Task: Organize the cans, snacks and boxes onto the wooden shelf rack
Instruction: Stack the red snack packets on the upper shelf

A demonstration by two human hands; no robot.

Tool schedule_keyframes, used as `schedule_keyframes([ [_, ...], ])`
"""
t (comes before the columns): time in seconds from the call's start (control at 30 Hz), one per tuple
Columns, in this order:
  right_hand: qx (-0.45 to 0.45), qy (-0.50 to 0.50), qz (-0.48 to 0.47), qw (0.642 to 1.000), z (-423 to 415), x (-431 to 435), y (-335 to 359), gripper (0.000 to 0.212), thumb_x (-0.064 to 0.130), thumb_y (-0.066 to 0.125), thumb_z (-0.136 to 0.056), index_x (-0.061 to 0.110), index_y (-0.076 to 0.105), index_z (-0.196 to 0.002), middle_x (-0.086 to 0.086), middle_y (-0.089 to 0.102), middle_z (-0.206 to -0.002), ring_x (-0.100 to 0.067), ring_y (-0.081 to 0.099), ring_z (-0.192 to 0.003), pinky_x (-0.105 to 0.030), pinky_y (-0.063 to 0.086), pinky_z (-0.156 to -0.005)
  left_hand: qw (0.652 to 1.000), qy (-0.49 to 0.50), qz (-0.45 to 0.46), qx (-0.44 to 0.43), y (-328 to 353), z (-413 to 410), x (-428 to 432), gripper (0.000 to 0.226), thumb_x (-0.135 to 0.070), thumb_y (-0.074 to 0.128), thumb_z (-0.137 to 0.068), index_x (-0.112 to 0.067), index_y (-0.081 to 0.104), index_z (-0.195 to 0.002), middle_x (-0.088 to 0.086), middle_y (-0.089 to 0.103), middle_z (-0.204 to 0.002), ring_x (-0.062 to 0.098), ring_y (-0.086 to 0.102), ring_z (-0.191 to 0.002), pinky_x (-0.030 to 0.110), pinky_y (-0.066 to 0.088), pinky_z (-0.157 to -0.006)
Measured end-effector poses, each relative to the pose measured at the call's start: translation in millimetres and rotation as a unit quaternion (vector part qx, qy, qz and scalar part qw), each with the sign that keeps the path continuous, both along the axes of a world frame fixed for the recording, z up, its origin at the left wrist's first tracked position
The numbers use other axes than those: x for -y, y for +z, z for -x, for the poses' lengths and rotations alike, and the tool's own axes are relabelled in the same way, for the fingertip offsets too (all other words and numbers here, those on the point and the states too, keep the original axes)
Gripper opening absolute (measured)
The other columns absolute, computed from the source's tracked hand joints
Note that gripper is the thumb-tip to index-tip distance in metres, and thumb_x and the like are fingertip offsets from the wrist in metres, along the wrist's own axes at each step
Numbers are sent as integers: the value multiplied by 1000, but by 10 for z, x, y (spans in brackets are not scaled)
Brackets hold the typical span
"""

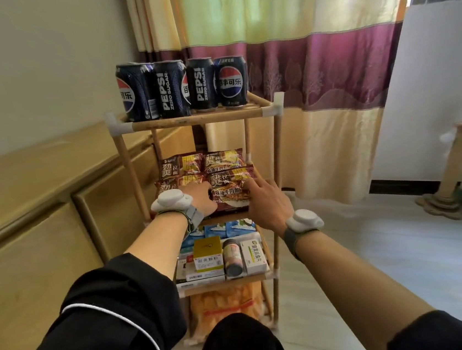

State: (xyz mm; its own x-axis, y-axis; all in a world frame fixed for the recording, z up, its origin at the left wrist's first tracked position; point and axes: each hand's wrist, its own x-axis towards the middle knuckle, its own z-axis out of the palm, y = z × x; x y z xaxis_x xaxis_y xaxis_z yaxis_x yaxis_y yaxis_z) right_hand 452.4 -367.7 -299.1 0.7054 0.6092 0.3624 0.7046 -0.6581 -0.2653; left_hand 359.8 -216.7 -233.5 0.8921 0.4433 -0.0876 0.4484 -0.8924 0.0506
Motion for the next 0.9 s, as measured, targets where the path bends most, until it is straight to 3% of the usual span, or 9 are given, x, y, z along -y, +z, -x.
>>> schedule_keyframes([
  [0.1, 22, -3, 0, 1000, 93, 351, -53, 47, 19, 56, -94, 23, 47, -140, 1, 54, -137, -21, 48, -125, -38, 48, -102, 997, -22, 7, 68, -112, -18, 237, 53, -33, 52, -95, -22, 42, -146, 8, 51, -138, 29, 53, -120, 39, 49, -97],
  [0.2, 20, -33, 20, 999, 132, 922, -165, 46, 20, 52, -96, 23, 47, -142, 1, 50, -142, -19, 45, -130, -35, 44, -107, 989, -93, 30, 109, -262, -117, 678, 45, -33, 51, -92, -23, 49, -136, 5, 52, -134, 27, 52, -120, 45, 48, -98],
  [0.37, -26, -153, 50, 987, 116, 2077, -457, 43, 15, 49, -97, 24, 51, -139, 1, 49, -145, -20, 41, -134, -37, 42, -107, 978, -200, 20, 56, -700, -470, 1660, 48, -25, 55, -93, -22, 44, -140, 6, 48, -136, 27, 47, -125, 39, 42, -97],
  [0.47, -54, -223, 93, 969, 200, 2768, -650, 43, 15, 47, -94, 26, 53, -135, 1, 51, -142, -22, 41, -133, -39, 42, -107, 965, -260, 41, 20, -896, -688, 2163, 56, -27, 60, -90, -24, 40, -142, 5, 47, -135, 28, 49, -120, 38, 46, -88],
  [0.53, -75, -297, 122, 944, 330, 3491, -745, 42, 18, 46, -94, 26, 54, -134, 0, 52, -142, -24, 40, -133, -38, 41, -105, 948, -314, 58, 3, -1043, -883, 2801, 58, -27, 61, -88, -25, 40, -142, 5, 46, -134, 30, 51, -119, 37, 46, -84],
  [0.7, -129, -417, 138, 889, 537, 4520, -881, 41, 22, 47, -91, 25, 55, -131, -2, 53, -138, -26, 41, -130, -37, 40, -100, 916, -397, 56, -36, -1262, -1001, 3775, 55, -27, 56, -91, -26, 39, -143, 5, 45, -138, 30, 52, -118, 41, 50, -93],
  [0.9, -184, -520, 142, 822, 749, 5294, -1162, 41, 31, 50, -91, 22, 52, -131, -6, 53, -133, -30, 44, -126, -39, 41, -100, 882, -466, 43, -52, -1625, -1153, 4600, 60, -29, 57, -89, -28, 37, -145, 4, 44, -141, 30, 51, -122, 42, 48, -96],
])
